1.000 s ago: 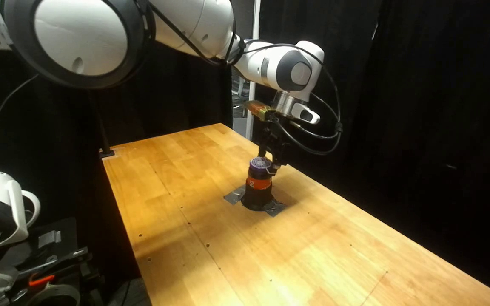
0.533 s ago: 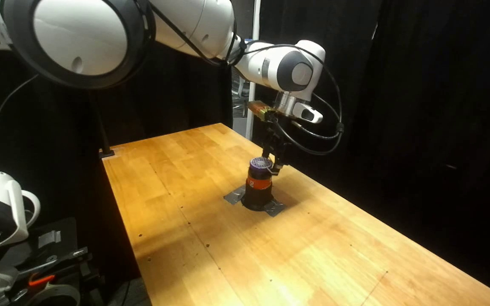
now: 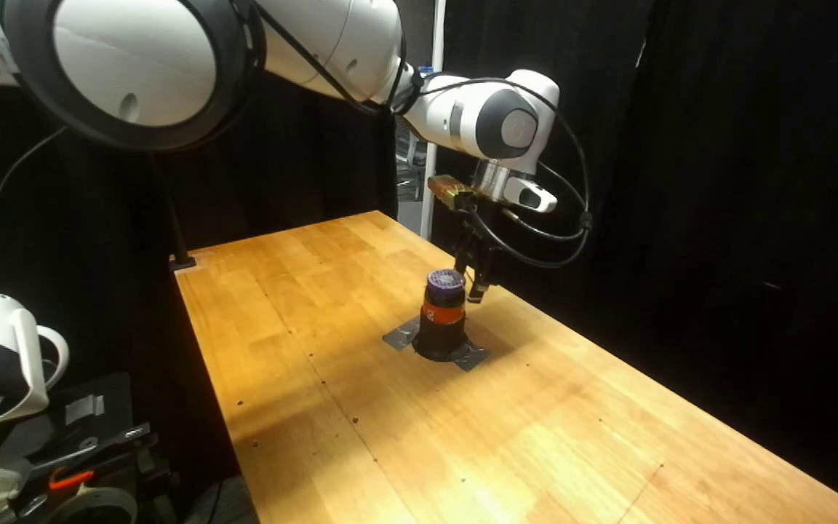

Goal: Put the rubber band around the jar.

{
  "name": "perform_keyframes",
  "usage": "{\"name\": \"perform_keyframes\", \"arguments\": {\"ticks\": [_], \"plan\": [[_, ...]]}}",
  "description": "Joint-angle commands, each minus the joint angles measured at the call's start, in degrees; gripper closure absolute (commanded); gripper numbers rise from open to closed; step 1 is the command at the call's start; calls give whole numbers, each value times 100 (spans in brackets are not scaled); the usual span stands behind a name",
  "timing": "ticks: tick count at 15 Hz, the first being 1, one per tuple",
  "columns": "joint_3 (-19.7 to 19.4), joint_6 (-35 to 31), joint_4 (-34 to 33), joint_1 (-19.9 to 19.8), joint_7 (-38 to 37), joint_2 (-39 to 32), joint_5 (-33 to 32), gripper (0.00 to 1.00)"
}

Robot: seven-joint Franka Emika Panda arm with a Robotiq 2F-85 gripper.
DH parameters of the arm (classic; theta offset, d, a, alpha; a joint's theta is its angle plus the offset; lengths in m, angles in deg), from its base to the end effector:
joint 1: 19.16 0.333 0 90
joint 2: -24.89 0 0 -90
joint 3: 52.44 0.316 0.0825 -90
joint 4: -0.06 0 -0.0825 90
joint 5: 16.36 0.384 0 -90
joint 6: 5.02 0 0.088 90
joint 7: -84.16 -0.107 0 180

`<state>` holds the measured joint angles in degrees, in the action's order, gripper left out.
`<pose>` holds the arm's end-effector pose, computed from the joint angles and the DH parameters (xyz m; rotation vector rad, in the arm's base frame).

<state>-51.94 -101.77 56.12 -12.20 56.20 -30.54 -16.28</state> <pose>0.7463 0.0956 0.2546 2.9990 -0.5472 -0.3798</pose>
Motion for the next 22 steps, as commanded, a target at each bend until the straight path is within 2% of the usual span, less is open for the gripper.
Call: {"name": "perform_keyframes", "arguments": {"ticks": [1,4,8,9,15,22], "plan": [[102,160,264,-22,143,194,113,0],[169,97,577,-22,131,348,116,0],[165,-363,1317,-22,-15,791,121,0],[24,-531,1528,61,-20,925,219,0],[34,-1409,2853,80,-8,1627,369,0],[-30,-2821,4476,219,-278,2476,334,0]]}}
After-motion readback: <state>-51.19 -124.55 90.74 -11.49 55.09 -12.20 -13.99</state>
